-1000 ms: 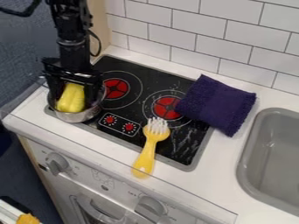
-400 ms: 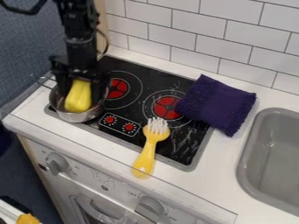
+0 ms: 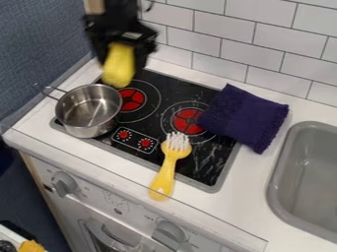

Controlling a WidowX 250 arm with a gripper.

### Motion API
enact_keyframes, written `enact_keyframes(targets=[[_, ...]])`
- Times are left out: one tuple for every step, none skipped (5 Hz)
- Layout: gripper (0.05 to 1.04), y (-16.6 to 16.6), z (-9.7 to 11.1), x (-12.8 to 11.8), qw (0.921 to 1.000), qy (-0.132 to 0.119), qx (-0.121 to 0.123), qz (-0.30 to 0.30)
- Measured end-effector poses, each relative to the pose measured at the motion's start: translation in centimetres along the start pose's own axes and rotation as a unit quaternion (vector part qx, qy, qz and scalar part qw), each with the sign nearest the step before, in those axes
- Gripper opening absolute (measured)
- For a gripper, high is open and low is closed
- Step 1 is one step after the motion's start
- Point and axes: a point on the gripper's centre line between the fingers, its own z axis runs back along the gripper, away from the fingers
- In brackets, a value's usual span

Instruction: Move the yellow bell pepper to right burner

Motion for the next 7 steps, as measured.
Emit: enact_keyframes(targets=[[0.876,-4.1,-2.3,2.1,0.9983,0.026,-0.035,-0.04],[0.876,-6.7,-3.7,2.9,0.9955,0.039,-0.054,-0.068],[0.876,-7.2,-5.3,2.4,0.9938,0.063,-0.054,-0.075],[0.911,-7.2,-5.7,1.8,0.9932,0.074,-0.054,-0.072],[1.007,-7.1,-6.2,1.0,0.9924,0.087,-0.052,-0.069],[1.003,-7.1,-6.5,0.4,0.9918,0.097,-0.05,-0.067],[0.999,-6.7,-4.9,0.9,0.9943,0.072,-0.043,-0.066]])
